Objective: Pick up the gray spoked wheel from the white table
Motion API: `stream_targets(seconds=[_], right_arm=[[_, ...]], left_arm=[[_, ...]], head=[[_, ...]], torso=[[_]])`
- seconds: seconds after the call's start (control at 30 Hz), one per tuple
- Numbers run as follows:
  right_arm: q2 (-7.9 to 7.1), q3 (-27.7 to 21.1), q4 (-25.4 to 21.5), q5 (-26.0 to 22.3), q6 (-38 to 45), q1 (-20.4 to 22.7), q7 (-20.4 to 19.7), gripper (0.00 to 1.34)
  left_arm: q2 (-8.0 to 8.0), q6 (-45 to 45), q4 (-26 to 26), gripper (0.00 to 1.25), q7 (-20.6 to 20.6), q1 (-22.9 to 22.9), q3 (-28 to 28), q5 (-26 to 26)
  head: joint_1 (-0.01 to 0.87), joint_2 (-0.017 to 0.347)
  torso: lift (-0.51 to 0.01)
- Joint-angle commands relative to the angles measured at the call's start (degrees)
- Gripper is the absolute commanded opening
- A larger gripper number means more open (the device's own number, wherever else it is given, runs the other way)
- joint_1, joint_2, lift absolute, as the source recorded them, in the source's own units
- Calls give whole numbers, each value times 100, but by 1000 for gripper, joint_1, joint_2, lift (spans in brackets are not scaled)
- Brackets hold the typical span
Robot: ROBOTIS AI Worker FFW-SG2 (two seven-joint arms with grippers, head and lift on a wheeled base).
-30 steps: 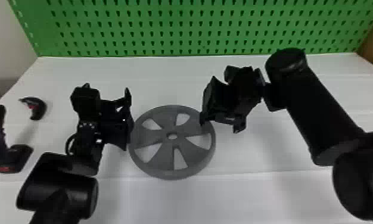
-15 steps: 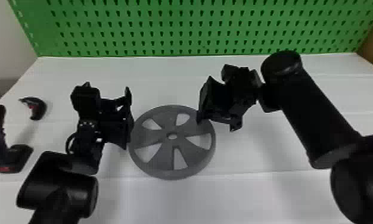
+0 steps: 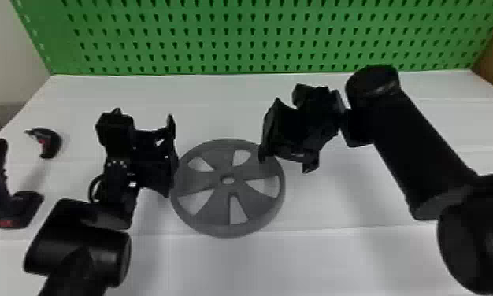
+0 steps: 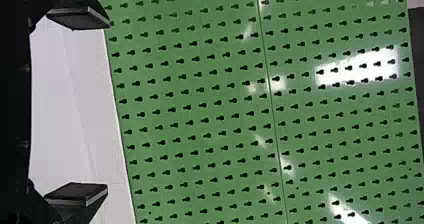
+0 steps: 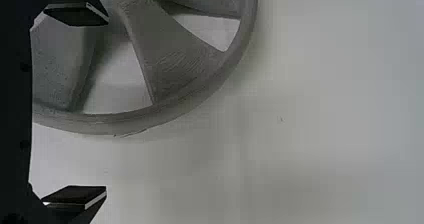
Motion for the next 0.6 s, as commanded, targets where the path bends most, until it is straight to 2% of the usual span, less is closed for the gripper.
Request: stream_targets(seconds=[0.0, 0.37, 0.57], right_arm=[[5, 41, 32, -48, -162, 96, 0, 1233], [5, 515, 23, -57, -285, 123, 0, 1233], [5, 568, 67, -48, -311, 132, 0, 1230]], left_arm=[[0, 0, 3, 1121, 0, -8, -1, 0], [9, 0, 3, 1121, 0, -17, -9, -9], [9, 0, 3, 1121, 0, -17, -18, -18]], head=[[769, 37], [769, 38], [769, 38]], torso=[[-107], [-107], [-107]])
